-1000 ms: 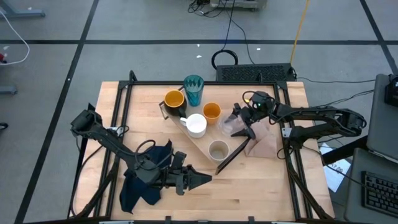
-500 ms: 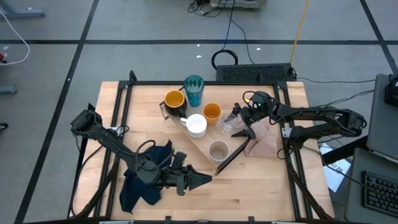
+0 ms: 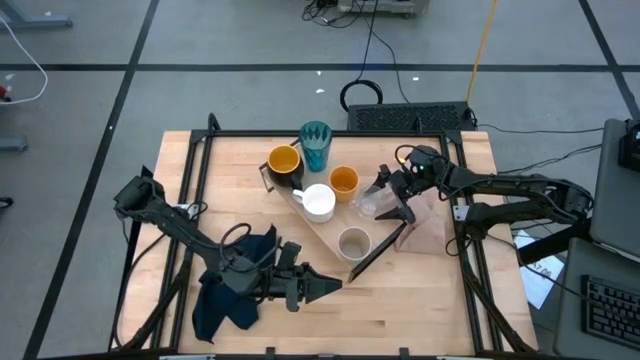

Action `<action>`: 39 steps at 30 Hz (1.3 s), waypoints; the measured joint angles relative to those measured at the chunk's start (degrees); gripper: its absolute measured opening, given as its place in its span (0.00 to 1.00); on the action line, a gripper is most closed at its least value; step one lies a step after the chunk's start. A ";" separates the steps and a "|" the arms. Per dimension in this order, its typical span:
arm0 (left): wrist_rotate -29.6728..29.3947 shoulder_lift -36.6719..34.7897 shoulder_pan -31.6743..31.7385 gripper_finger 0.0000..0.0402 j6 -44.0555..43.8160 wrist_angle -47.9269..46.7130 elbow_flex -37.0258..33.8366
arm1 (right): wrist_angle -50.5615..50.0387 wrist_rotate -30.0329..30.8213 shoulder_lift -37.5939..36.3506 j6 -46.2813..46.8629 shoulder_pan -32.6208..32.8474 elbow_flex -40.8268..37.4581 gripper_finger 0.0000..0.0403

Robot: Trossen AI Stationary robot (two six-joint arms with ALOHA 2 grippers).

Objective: Stack small to large cups/mugs on shelf
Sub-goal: Put the transparent mug on the shelf, then return to Home Position

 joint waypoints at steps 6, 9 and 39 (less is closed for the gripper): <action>0.04 0.00 0.00 0.19 0.00 -0.11 0.00 | -0.73 -0.17 -0.23 0.13 -0.29 0.00 0.97; 0.04 0.00 0.00 0.19 0.00 -0.39 0.00 | -0.64 -1.75 -0.89 0.69 -0.61 0.02 0.97; -0.68 -0.02 2.14 0.19 5.89 -0.37 0.00 | 12.92 -4.25 -23.60 28.57 -8.51 0.13 0.97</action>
